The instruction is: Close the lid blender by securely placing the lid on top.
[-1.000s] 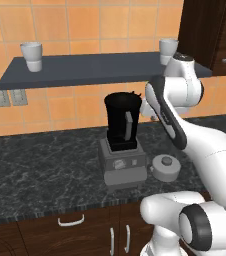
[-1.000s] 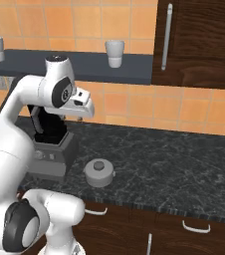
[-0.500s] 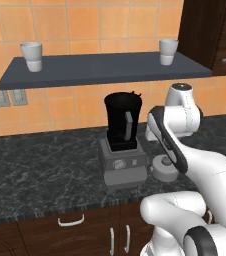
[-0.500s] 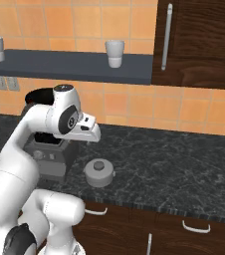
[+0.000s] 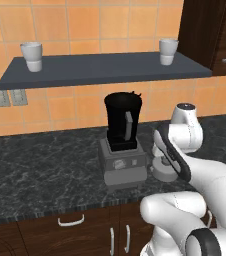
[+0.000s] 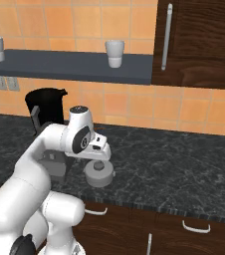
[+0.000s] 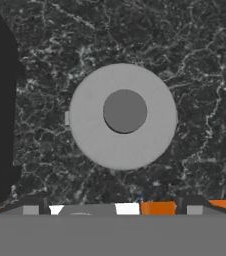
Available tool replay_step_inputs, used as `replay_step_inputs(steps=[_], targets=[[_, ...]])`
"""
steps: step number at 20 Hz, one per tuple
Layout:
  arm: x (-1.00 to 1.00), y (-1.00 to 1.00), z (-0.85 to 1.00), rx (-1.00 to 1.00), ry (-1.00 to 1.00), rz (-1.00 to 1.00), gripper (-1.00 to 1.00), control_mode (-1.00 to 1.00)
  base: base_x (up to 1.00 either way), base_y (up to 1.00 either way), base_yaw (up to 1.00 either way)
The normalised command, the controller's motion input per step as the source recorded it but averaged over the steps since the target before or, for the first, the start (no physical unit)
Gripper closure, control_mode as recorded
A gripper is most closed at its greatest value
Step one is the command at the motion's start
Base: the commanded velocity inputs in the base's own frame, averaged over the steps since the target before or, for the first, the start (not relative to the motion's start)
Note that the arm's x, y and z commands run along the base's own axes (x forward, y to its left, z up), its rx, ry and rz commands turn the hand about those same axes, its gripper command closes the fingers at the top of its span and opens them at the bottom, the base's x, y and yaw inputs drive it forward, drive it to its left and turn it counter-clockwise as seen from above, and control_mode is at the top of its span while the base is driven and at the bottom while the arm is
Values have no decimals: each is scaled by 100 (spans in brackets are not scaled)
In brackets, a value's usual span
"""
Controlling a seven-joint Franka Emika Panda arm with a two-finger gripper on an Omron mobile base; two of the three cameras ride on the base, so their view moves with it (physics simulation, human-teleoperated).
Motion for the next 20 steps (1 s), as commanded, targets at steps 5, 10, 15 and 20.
replay_step_inputs(steps=[5, 10, 15, 20], targets=[[12, -16, -48, 5, 0, 0, -100, -100, 0, 0, 0], [24, 0, -29, 0, 1, 0, -100, -100, 0, 0, 0], [23, 0, -11, 0, 1, 0, -100, -100, 0, 0, 0], [27, 0, -5, 0, 2, 0, -100, -100, 0, 0, 0]])
